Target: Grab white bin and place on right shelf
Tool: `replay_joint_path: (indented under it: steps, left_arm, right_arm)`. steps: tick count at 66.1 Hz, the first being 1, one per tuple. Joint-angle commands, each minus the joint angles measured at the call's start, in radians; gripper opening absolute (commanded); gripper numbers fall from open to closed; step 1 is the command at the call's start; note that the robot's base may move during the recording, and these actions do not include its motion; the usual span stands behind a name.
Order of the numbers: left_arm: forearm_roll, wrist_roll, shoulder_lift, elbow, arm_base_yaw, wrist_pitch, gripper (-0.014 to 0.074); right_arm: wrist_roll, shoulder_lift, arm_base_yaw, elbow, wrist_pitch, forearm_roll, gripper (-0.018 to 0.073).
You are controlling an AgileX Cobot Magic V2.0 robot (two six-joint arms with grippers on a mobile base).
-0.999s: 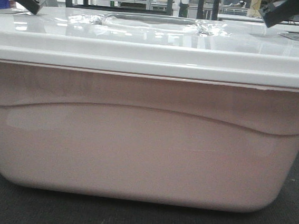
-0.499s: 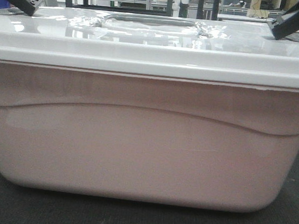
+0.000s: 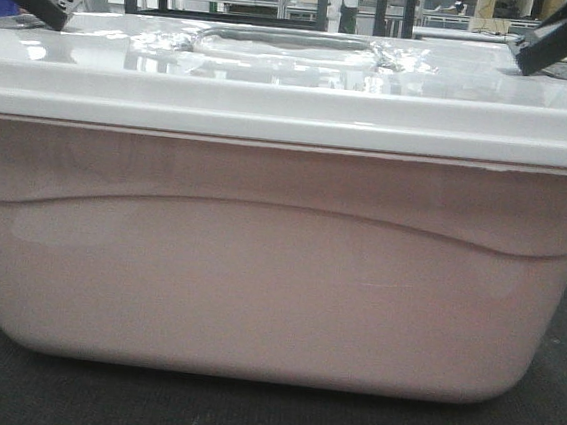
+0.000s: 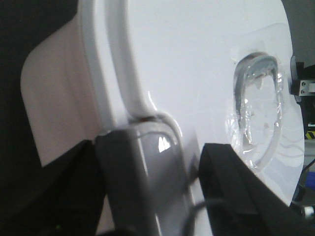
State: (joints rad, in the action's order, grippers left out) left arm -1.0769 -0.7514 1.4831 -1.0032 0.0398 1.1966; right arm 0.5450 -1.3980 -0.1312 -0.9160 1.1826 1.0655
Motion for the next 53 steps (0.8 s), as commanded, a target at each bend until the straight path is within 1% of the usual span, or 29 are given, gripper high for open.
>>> replay_joint_path:
  steps: [1,17,32,41,49,53]
  left_arm:
    - [-0.062,-0.017,-0.026,-0.023,-0.006,0.08,0.0247]
    - [-0.06,-0.017,-0.026,-0.023,-0.006,0.082,0.0176]
    - [-0.06,-0.017,-0.026,-0.023,-0.006,0.084,0.0175]
    - [-0.063,-0.017,-0.026,-0.023,-0.006,0.101,0.0176]
    - [-0.071,-0.035,-0.028,-0.027,-0.006,0.12,0.0176]
    - [-0.073,-0.038,-0.029,-0.029,-0.006,0.12,0.0176]
  right_arm:
    - [0.021,0.025,0.006,-0.023,0.133,0.08,0.0359]
    - [0.022,0.025,0.006,-0.023,0.131,0.084,0.0359]
    - [0.026,0.025,0.006,-0.023,0.129,0.084,0.0359]
    - [0.035,0.025,0.006,-0.023,0.129,0.105,0.0359]
    - [0.09,0.025,0.006,-0.035,0.151,0.135,0.0359]
    - [0.099,0.03,0.006,-0.043,0.152,0.137,0.0359]
